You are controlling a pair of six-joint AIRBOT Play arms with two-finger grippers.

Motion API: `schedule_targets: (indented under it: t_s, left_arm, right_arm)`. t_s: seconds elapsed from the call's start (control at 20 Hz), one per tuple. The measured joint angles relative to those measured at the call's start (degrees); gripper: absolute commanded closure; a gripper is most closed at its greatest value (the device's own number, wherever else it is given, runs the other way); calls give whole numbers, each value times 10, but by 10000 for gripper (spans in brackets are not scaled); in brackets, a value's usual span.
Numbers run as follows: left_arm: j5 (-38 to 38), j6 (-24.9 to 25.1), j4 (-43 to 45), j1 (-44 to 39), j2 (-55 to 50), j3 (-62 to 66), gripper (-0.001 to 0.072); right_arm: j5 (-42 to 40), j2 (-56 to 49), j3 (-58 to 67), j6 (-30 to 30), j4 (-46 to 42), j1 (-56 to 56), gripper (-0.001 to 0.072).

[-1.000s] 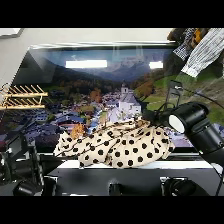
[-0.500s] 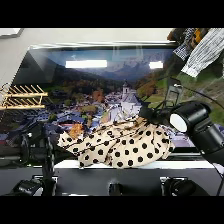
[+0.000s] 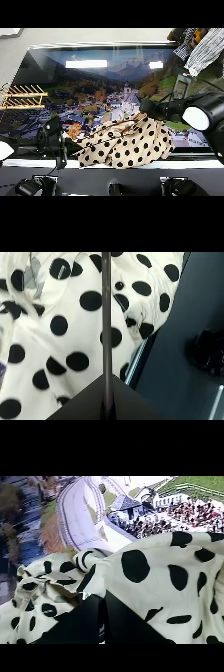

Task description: Fold the clothes and pants, and hang the long-sleeved shirts on hangers.

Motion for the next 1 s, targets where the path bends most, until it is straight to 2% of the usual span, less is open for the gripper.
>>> schedule_targets:
  t_s: [0.55, 1.0]
  left_arm:
    - [148, 2, 0, -110, -90, 0, 691]
    - [256, 2, -48, -161, -108, 0, 691]
  right_arm:
    - [61, 71, 11, 1, 45, 0, 690]
    - [69, 64, 11, -13, 38, 0, 689]
